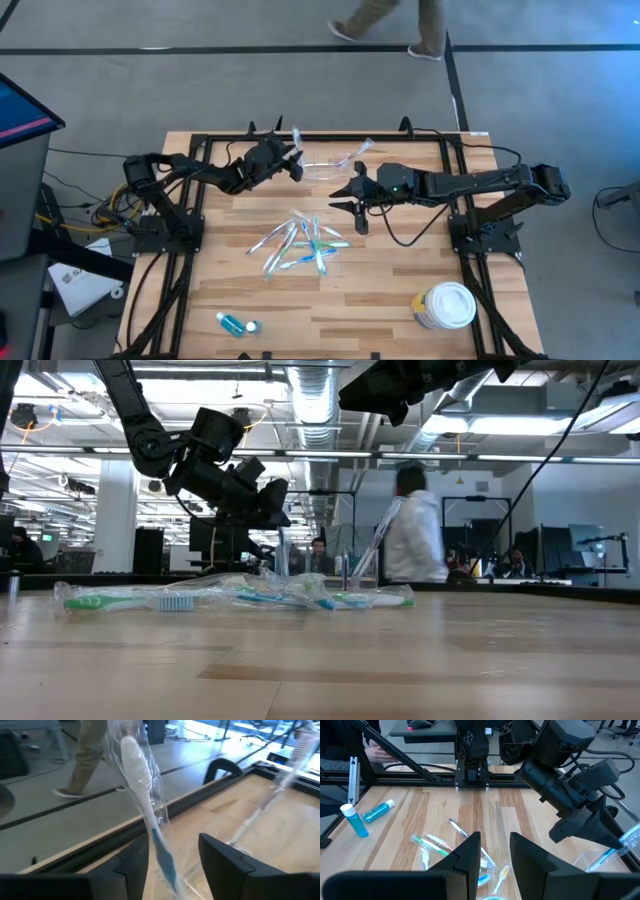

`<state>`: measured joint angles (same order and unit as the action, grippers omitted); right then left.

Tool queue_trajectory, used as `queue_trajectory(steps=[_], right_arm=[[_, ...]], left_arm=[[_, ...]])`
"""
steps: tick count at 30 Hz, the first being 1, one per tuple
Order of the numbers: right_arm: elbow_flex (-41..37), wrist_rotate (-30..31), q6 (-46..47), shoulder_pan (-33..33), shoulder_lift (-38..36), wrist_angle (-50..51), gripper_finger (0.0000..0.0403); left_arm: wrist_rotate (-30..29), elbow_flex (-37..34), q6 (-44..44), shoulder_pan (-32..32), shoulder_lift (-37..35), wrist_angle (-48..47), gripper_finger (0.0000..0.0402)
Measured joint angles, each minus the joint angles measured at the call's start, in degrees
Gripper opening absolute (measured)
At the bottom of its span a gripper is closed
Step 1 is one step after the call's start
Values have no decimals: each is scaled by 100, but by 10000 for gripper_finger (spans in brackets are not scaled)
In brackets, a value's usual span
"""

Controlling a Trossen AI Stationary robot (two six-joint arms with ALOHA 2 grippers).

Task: Pick & Place toothbrushing station
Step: Put the blue toothbrush into the transparent organizer, then put the violet toothbrush into the transparent organizer

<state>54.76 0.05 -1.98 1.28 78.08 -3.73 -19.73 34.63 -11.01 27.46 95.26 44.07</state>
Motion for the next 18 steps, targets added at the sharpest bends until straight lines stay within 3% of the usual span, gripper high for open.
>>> queue_trajectory(steps=[12, 18], right_arm=[[-2, 0, 2, 0, 0, 0, 95], [-2, 0, 2, 0, 0, 35, 95]], left_arm=[[-305, 0, 18, 0, -7, -112, 213], [-315, 0, 5, -15, -331, -871, 225]])
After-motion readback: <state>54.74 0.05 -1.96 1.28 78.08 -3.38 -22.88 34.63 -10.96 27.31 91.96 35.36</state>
